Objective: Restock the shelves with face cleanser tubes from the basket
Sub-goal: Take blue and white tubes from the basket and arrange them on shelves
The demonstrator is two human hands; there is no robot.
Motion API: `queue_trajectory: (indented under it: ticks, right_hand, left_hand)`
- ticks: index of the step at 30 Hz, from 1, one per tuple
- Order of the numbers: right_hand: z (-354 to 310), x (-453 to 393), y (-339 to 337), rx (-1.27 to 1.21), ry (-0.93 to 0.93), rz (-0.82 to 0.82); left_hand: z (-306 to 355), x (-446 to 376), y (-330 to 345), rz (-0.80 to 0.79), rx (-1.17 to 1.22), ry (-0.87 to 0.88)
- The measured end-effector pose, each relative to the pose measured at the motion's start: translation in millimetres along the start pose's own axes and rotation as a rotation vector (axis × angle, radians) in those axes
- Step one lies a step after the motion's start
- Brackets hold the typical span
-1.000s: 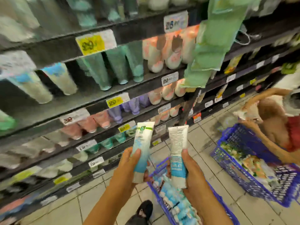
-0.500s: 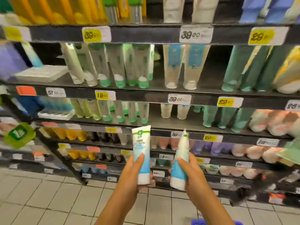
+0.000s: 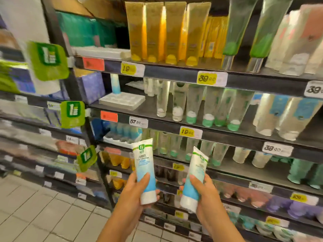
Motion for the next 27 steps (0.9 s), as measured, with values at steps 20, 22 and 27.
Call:
queue_trajectory:
  ticks: [20,22,27]
  right_hand:
    - [-14,-150,205,-0.173,0.075,-0.218]
    - [-27,-175,220,-0.117,0.02,-0.236]
    - [-62,-238,256,-0.041,-0.038,-0.236]
  left_hand:
    - [132,-135,-124,-0.019,-0.078,0.093]
    - [146,-153,-123,0.0,-0.09,0.126]
    - [178,-194,-117,0.058,-0.075,0.219]
Point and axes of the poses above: each hand's wrist, its own x-axis away from the middle knuckle, its own y-axis out of the palm, z = x × y, the point moved 2 cm from there along -x, towards the middle knuckle, and after that the axes turned 1 degree about -z, right-handed, at the moved point
